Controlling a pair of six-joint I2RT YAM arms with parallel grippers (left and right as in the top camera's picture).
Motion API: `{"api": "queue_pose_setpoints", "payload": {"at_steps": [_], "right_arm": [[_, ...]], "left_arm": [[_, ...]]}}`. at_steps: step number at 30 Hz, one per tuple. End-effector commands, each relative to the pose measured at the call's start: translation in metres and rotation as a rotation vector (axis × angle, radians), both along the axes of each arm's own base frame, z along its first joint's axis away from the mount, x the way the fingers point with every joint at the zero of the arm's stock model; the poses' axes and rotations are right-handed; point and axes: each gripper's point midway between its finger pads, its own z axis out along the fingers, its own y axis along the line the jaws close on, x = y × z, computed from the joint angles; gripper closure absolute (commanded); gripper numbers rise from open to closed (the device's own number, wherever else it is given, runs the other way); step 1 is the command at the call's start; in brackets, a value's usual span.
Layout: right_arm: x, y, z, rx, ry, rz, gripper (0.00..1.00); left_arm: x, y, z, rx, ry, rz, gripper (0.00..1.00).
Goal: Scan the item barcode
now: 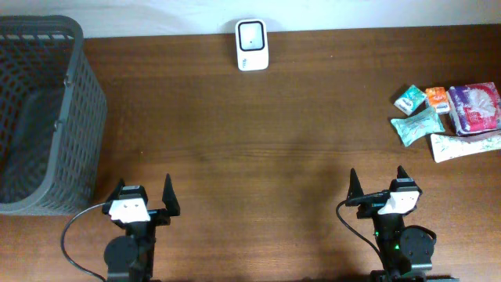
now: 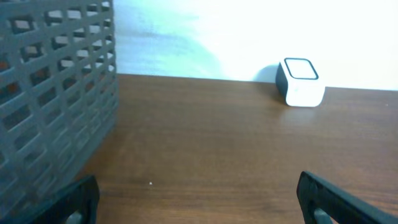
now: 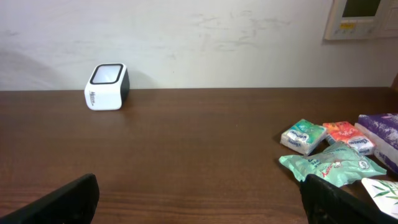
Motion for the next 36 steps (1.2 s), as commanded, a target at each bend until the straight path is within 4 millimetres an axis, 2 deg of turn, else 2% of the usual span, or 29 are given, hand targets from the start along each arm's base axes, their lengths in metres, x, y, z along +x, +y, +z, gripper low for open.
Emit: {"api": "queue_pose_setpoints", "payload": {"at_steps": [1,6,11,18,36], "right_arm": [[0.0,0.0,-0.003,0.011,0.004,0.0,0.01],[0.0,0.0,-0.003,0.011,0.004,0.0,0.01],[0.0,0.0,-0.003,0.011,0.004,0.0,0.01],[0.0,0.0,-0.003,0.011,0.004,0.0,0.01],[0.0,0.0,-0.003,0.011,0.004,0.0,0.01]], "left_arm": [[-0.002,0.003,0.002,0.013,-0.042,-0.008,0.01],[-0.002,0.006,0.0,0.014,-0.035,0.004,0.01],[-0.002,-0.002,0.0,0.098,-0.031,-0.038,0.01],[-0.002,-0.003,0.0,0.036,-0.033,-0.038,0.01],[-0.002,-0.003,0.0,0.037,-0.034,-0.037,0.01]]}}
